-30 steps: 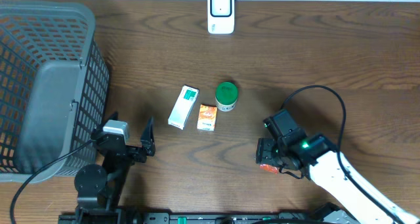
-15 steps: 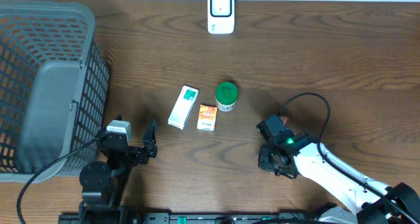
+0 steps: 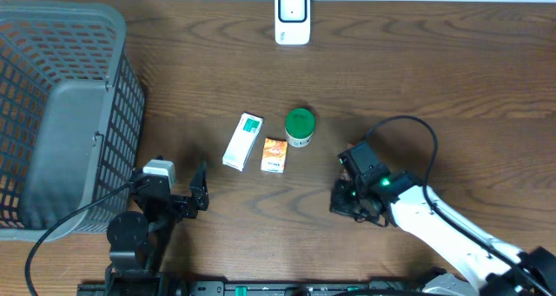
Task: Scan the item barcode
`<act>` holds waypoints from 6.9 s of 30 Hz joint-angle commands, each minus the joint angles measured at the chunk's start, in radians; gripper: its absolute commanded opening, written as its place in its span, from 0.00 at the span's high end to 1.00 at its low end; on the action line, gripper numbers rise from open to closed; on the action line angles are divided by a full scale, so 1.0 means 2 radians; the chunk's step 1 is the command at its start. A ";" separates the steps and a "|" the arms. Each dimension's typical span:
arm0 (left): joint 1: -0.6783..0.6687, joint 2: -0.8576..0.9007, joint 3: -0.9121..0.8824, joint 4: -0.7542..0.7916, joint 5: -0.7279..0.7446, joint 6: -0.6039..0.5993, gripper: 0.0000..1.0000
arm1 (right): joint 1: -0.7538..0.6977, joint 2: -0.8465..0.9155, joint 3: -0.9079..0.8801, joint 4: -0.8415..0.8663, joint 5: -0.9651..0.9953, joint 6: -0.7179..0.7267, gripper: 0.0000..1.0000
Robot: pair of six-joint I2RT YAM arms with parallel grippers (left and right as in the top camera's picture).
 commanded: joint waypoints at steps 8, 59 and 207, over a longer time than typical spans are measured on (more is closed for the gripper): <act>0.001 0.000 -0.007 -0.003 0.006 -0.001 0.13 | -0.021 -0.075 0.088 0.000 -0.231 0.016 0.98; 0.001 0.000 -0.007 -0.003 0.006 -0.001 0.13 | -0.278 0.174 0.061 -0.034 -0.583 -0.035 0.62; 0.001 0.000 -0.007 -0.003 0.006 -0.001 0.13 | 0.198 0.108 -0.055 0.587 0.599 -0.674 0.98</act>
